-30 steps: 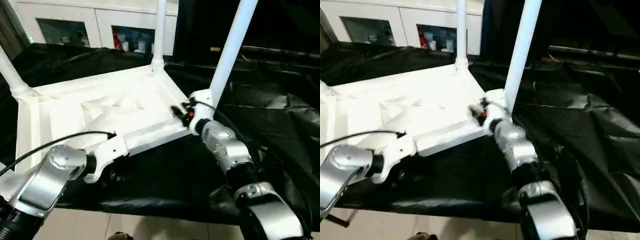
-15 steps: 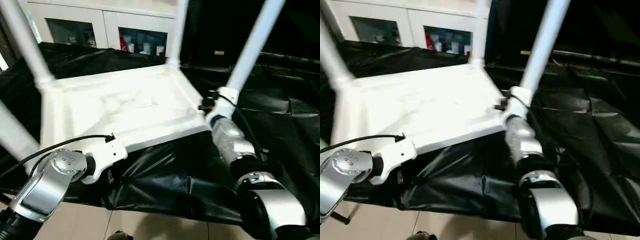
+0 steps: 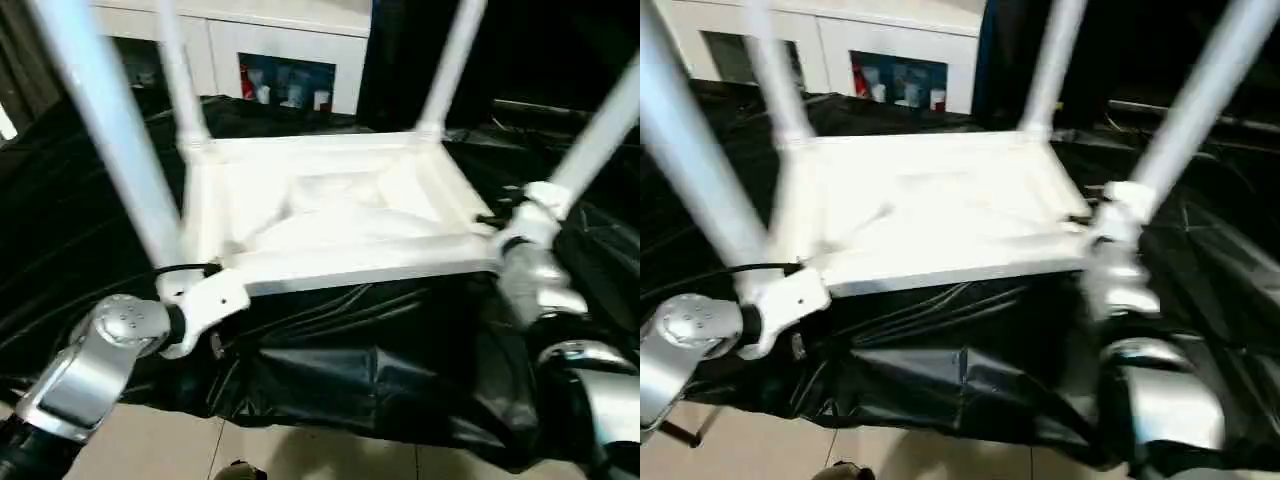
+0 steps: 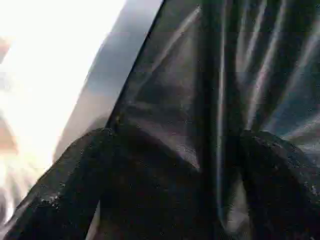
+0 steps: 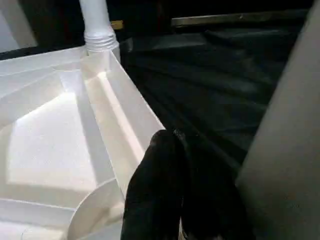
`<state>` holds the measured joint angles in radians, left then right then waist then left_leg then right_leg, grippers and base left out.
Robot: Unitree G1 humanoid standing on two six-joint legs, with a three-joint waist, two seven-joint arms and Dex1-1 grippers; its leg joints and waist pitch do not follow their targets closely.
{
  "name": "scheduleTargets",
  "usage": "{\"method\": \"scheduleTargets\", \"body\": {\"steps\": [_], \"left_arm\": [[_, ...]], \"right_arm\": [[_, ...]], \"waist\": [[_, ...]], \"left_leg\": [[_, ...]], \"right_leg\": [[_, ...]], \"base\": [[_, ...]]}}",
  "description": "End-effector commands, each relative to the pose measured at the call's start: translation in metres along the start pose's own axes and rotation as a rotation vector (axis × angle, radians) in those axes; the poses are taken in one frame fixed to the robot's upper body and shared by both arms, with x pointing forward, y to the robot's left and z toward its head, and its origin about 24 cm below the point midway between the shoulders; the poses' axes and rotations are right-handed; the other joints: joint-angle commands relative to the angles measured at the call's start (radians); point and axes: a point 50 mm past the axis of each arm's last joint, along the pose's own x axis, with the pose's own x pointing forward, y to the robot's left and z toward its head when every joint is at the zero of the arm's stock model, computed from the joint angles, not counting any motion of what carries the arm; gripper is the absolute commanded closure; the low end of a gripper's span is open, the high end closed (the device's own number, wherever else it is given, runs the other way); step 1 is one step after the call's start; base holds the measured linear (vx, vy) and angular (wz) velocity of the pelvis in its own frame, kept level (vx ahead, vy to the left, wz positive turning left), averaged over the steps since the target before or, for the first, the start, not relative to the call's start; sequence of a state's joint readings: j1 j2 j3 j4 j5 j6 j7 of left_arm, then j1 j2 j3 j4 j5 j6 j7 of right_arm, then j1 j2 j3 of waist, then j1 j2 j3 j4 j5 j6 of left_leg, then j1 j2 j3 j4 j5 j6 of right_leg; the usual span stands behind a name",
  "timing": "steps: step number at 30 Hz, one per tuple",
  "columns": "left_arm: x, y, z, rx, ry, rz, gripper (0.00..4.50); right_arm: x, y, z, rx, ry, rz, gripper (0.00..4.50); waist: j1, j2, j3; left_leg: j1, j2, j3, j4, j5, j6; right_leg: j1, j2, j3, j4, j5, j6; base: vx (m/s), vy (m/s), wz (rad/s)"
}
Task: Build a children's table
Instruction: Rotate leg to tighten, then rotate table base
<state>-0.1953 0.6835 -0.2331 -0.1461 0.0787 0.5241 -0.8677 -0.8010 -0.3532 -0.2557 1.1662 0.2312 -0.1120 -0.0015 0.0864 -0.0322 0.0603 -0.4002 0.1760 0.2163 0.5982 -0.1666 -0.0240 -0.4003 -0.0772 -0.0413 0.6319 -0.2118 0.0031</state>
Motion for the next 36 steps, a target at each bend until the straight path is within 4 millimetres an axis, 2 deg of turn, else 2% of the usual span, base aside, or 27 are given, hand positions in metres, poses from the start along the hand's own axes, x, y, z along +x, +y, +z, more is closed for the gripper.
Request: {"method": "scheduleTargets", "body": {"steps": [1,2,3,4,6,7,9,10,11,12,13,15,16,18,19,22,24,25,26,27,28,29,31,33,36], "left_arm": [[-0.011,0.005,-0.001,-0.029,-0.056,0.033,0.01],[-0.016,0.005,-0.002,-0.043,-0.080,0.037,0.01],[-0.027,0.005,-0.006,-0.071,-0.100,0.026,0.01],[-0.027,0.005,-0.006,-0.071,-0.100,0.026,0.01],[-0.037,0.005,-0.008,-0.094,-0.111,0.017,0.01],[-0.047,0.007,-0.013,-0.122,-0.109,0.009,0.01],[-0.073,0.017,-0.029,-0.201,-0.093,0.047,0.01],[-0.073,0.017,-0.029,-0.201,-0.093,0.047,0.01],[-0.092,0.028,-0.041,-0.241,-0.109,0.122,0.01],[-0.093,0.029,-0.042,-0.246,-0.118,0.130,0.01],[-0.103,0.037,-0.043,-0.278,-0.205,0.189,0.01],[-0.112,0.041,-0.043,-0.307,-0.317,0.235,0.01],[-0.115,0.042,-0.042,-0.317,-0.352,0.247,0.01],[-0.116,0.043,-0.042,-0.323,-0.389,0.253,0.01],[-0.116,0.043,-0.038,-0.347,-0.482,0.246,0.01],[-0.110,0.046,-0.032,-0.381,-0.594,0.243,0.01],[-0.105,0.047,-0.030,-0.388,-0.616,0.241,0.01],[-0.099,0.047,-0.029,-0.389,-0.623,0.243,0.01],[-0.095,0.048,-0.028,-0.387,-0.627,0.244,0.01],[-0.092,0.048,-0.027,-0.391,-0.640,0.242,0.01],[-0.088,0.050,-0.025,-0.393,-0.651,0.244,0.01],[-0.088,0.050,-0.025,-0.393,-0.651,0.244,0.01],[-0.079,0.054,-0.023,-0.397,-0.667,0.243,0.01],[-0.073,0.057,-0.021,-0.405,-0.669,0.229,0.01],[-0.064,0.065,-0.021,-0.414,-0.652,0.255,0.01]], "right_arm": [[0.000,-0.007,0.003,-0.010,-0.004,0.016,4.43],[0.000,-0.004,0.002,-0.026,-0.001,0.056,4.43],[0.000,0.005,0.001,-0.054,-0.004,0.133,4.43],[0.000,0.005,0.001,-0.054,-0.004,0.133,4.43],[-0.002,0.012,0.000,-0.079,-0.006,0.200,4.43],[-0.004,0.021,-0.003,-0.111,-0.008,0.274,4.43],[-0.014,0.044,-0.014,-0.164,-0.020,0.414,4.43],[-0.014,0.044,-0.014,-0.164,-0.020,0.414,4.43],[-0.024,0.056,-0.024,-0.166,-0.040,0.456,4.43],[-0.025,0.056,-0.024,-0.165,-0.043,0.456,4.43],[-0.035,0.060,-0.031,-0.153,-0.063,0.471,4.43],[-0.046,0.060,-0.037,-0.139,-0.076,0.490,4.43],[-0.050,0.059,-0.039,-0.132,-0.078,0.497,4.43],[-0.052,0.056,-0.040,-0.122,-0.094,0.473,4.43],[-0.057,0.047,-0.042,-0.103,-0.114,0.419,4.43],[-0.063,0.031,-0.050,-0.150,-0.104,0.298,4.43],[-0.065,0.024,-0.053,-0.157,-0.086,0.242,4.43],[-0.066,0.017,-0.057,-0.144,-0.064,0.191,4.43],[-0.067,0.015,-0.058,-0.142,-0.052,0.173,4.43],[-0.067,0.012,-0.059,-0.148,-0.044,0.157,4.43],[-0.068,0.010,-0.061,-0.159,-0.028,0.154,4.43],[-0.068,0.010,-0.061,-0.159,-0.028,0.154,4.43],[-0.069,0.005,-0.065,-0.177,0.001,0.136,4.43],[-0.069,0.001,-0.067,-0.193,0.023,0.109,4.43],[-0.068,-0.003,-0.070,-0.210,0.062,0.080,4.43]], "waist": [[-0.005,0.007,-0.073],[-0.005,0.007,-0.074],[-0.009,0.012,-0.073],[-0.015,0.008,-0.072],[-0.018,0.011,-0.071],[-0.023,0.010,-0.068],[-0.030,0.009,-0.066],[-0.034,0.011,-0.066],[-0.034,0.012,-0.067],[-0.032,0.013,-0.063],[-0.029,0.007,-0.063],[-0.023,0.015,-0.064],[-0.019,0.016,-0.064],[-0.018,0.018,-0.061],[-0.019,0.016,-0.058],[-0.011,0.019,-0.055],[-0.012,0.012,-0.052],[-0.015,0.010,-0.052],[-0.015,0.012,-0.053],[-0.016,0.008,-0.055],[-0.020,0.007,-0.056],[-0.021,0.007,-0.058],[-0.029,0.001,-0.059],[-0.030,0.000,-0.061],[-0.033,0.002,-0.065]], "left_leg": [[0.032,0.045,-0.026,-0.060,-0.185,-0.011],[0.031,0.045,-0.027,-0.058,-0.187,-0.010],[0.028,0.045,-0.029,-0.060,-0.194,-0.010],[0.027,0.046,-0.029,-0.061,-0.195,-0.004],[0.031,0.048,-0.029,-0.060,-0.207,0.000],[0.026,0.050,-0.031,-0.064,-0.218,0.000],[0.027,0.050,-0.031,-0.065,-0.227,0.001],[0.029,0.052,-0.031,-0.067,-0.223,0.004],[0.034,0.052,-0.030,-0.066,-0.227,0.004],[0.034,0.052,-0.030,-0.070,-0.236,-0.001],[0.037,0.053,-0.031,-0.073,-0.245,-0.007],[0.046,0.057,-0.032,-0.078,-0.266,-0.021],[0.050,0.059,-0.032,-0.080,-0.280,-0.030],[0.048,0.057,-0.034,-0.085,-0.302,-0.040],[0.049,0.056,-0.034,-0.087,-0.340,-0.051],[0.056,0.055,-0.036,-0.089,-0.401,-0.088],[0.059,0.052,-0.040,-0.091,-0.461,-0.102],[0.058,0.051,-0.044,-0.093,-0.478,-0.105],[0.059,0.050,-0.045,-0.093,-0.482,-0.106],[0.059,0.051,-0.046,-0.091,-0.480,-0.104],[0.051,0.050,-0.047,-0.092,-0.459,-0.099],[0.051,0.050,-0.047,-0.093,-0.447,-0.097],[0.048,0.050,-0.043,-0.089,-0.410,-0.083],[0.046,0.048,-0.042,-0.086,-0.379,-0.073],[0.045,0.048,-0.039,-0.083,-0.333,-0.065]], "right_leg": [[0.035,-0.053,0.038,-0.064,-0.057,-0.205],[0.037,-0.054,0.038,-0.063,-0.056,-0.208],[0.038,-0.053,0.036,-0.064,-0.059,-0.212],[0.037,-0.052,0.035,-0.064,-0.058,-0.217],[0.035,-0.052,0.036,-0.065,-0.075,-0.224],[0.035,-0.056,0.036,-0.067,-0.098,-0.229],[0.033,-0.054,0.038,-0.069,-0.119,-0.227],[0.032,-0.054,0.039,-0.069,-0.119,-0.222],[0.028,-0.051,0.039,-0.071,-0.122,-0.223],[0.026,-0.051,0.041,-0.074,-0.131,-0.216],[0.027,-0.050,0.042,-0.074,-0.141,-0.210],[0.021,-0.050,0.042,-0.075,-0.142,-0.207],[0.018,-0.049,0.042,-0.073,-0.131,-0.205],[0.018,-0.048,0.042,-0.073,-0.141,-0.197],[0.015,-0.051,0.044,-0.077,-0.191,-0.185],[0.008,-0.054,0.048,-0.088,-0.259,-0.151],[0.006,-0.055,0.048,-0.097,-0.335,-0.126],[0.010,-0.057,0.048,-0.100,-0.371,-0.110],[0.009,-0.059,0.048,-0.103,-0.383,-0.103],[0.009,-0.060,0.050,-0.103,-0.379,-0.098],[0.015,-0.059,0.049,-0.099,-0.358,-0.100],[0.016,-0.058,0.048,-0.097,-0.345,-0.100],[0.018,-0.057,0.048,-0.095,-0.298,-0.115],[0.020,-0.059,0.050,-0.093,-0.284,-0.120],[0.024,-0.057,0.049,-0.086,-0.213,-0.136]], "base": [[0.000,0.000,0.00],[0.000,0.000,0.00],[0.000,0.000,0.00],[0.000,0.000,0.00],[0.000,0.000,0.00],[0.000,0.000,0.00],[0.000,0.000,0.00],[0.000,0.000,0.00],[0.000,0.000,0.00],[0.000,0.000,0.00],[0.000,0.000,0.00],[0.000,0.000,0.00],[0.000,0.000,0.00],[0.000,0.000,0.00],[0.000,0.000,0.00],[0.000,0.000,0.00],[0.000,0.000,0.00],[0.000,0.000,0.00],[0.000,0.000,0.00],[0.000,0.000,0.00],[0.000,0.000,0.00],[0.000,0.000,0.00],[0.000,0.000,0.00],[0.000,0.000,0.00],[0.000,0.000,0.00]]}}
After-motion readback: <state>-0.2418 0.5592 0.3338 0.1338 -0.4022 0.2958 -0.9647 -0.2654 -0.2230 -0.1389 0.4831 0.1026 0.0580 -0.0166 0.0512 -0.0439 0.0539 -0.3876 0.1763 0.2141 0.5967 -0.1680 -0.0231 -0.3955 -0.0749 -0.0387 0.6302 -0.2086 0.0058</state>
